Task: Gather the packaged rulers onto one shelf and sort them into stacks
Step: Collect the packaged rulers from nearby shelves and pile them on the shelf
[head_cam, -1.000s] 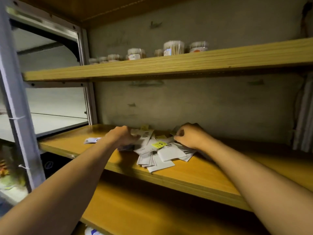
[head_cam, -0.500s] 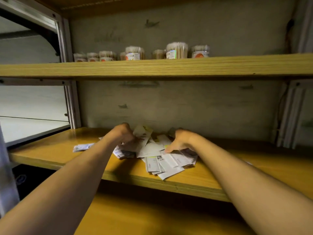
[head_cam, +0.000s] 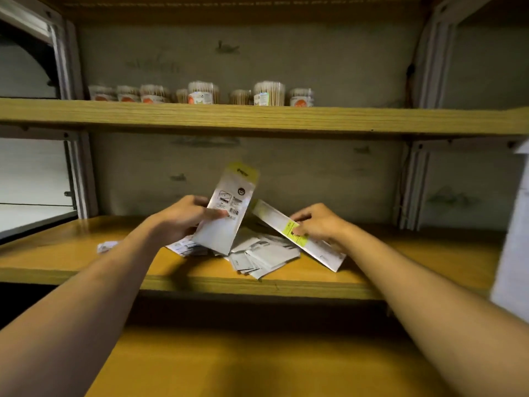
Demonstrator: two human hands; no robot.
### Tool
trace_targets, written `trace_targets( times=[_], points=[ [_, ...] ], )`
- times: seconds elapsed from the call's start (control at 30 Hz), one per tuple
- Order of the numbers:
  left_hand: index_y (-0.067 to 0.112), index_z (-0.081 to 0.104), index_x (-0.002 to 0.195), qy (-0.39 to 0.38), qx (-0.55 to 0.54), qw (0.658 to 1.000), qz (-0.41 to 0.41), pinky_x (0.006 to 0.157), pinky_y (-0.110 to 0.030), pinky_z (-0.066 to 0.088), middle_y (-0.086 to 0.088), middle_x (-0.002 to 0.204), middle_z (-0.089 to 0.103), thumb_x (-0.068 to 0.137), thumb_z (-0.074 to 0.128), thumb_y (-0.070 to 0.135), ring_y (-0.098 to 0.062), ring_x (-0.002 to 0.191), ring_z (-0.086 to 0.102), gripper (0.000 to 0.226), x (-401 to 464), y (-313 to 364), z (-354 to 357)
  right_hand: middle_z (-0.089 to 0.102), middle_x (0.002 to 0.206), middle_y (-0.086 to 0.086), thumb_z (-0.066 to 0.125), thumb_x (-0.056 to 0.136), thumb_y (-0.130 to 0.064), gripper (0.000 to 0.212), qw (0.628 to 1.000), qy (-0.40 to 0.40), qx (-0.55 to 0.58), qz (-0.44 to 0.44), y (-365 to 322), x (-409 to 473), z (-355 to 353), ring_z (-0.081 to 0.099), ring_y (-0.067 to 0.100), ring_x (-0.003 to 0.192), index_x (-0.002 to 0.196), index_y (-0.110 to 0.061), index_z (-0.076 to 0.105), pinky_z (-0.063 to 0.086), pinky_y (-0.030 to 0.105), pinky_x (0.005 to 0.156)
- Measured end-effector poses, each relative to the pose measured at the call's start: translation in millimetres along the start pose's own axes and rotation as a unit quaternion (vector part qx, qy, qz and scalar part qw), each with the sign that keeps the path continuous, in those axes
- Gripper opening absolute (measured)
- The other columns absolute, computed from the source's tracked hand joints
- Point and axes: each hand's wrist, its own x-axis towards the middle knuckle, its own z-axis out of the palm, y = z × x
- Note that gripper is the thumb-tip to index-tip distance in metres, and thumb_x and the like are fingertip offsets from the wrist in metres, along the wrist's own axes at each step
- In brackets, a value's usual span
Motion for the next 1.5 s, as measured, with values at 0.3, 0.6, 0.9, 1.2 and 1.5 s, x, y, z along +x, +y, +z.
trace_targets(
  times=[0.3, 0.6, 0.9, 1.2, 1.5],
  points=[
    [0.018, 0.065, 0.114, -0.175, -0.033, 0.978, 0.104, 0.082, -0.03, 0.055, 0.002, 0.111, 0.073, 0.091, 0.061, 0.009, -0.014, 0.101, 0.07, 0.024, -15.9, 51.4, 116.4, 0.066, 0.109, 0.001, 0.063, 0.091, -0.012, 0.031, 0.978, 0.154, 0.138, -0.007, 51.8, -93.3, -81.1, 0.067, 0.013, 0.093, 0.117, -0.018, 0.048, 0.057, 0.03, 0.078],
    [0.016, 0.063, 0.119, -0.274, -0.04, 0.952, 0.128, 0.093, -0.042, 0.054, -0.002, 0.115, 0.072, 0.091, 0.063, 0.013, -0.02, 0.108, 0.068, 0.028, -46.9, 102.3, 242.2, 0.071, 0.096, -0.001, 0.067, 0.088, -0.014, 0.03, 0.983, 0.17, 0.061, -0.024, 101.6, -190.0, -168.6, 0.069, 0.012, 0.088, 0.118, -0.017, 0.063, 0.056, 0.028, 0.07],
    [0.016, 0.062, 0.115, -0.348, -0.069, 0.921, 0.158, 0.087, -0.036, 0.057, -0.002, 0.114, 0.072, 0.092, 0.061, 0.009, -0.018, 0.105, 0.069, 0.024, -102.6, 158.4, 419.1, 0.073, 0.098, -0.005, 0.066, 0.089, -0.017, 0.025, 0.963, 0.26, 0.038, 0.062, 202.7, -300.2, -271.7, 0.07, 0.009, 0.088, 0.113, -0.023, 0.062, 0.058, 0.03, 0.076],
    [0.023, 0.062, 0.115, -0.3, -0.047, 0.94, 0.156, 0.088, -0.041, 0.056, 0.001, 0.123, 0.067, 0.091, 0.065, 0.014, -0.018, 0.107, 0.066, 0.026, -112.7, 189.2, 559.8, 0.069, 0.113, 0.0, 0.066, 0.089, -0.017, 0.033, 0.928, 0.343, 0.009, 0.143, 306.7, -381.6, -365.3, 0.067, 0.014, 0.095, 0.122, -0.017, 0.061, 0.056, 0.035, 0.085],
    [0.019, 0.061, 0.121, -0.286, -0.03, 0.946, 0.151, 0.098, -0.048, 0.051, 0.002, 0.124, 0.066, 0.092, 0.064, 0.015, -0.02, 0.111, 0.063, 0.029, -66.2, 195.9, 661.2, 0.064, 0.126, 0.005, 0.064, 0.091, -0.016, 0.043, 0.925, 0.341, 0.011, 0.166, 398.4, -380.0, -417.0, 0.065, 0.021, 0.106, 0.133, -0.014, 0.053, 0.055, 0.04, 0.09]
  ],
)
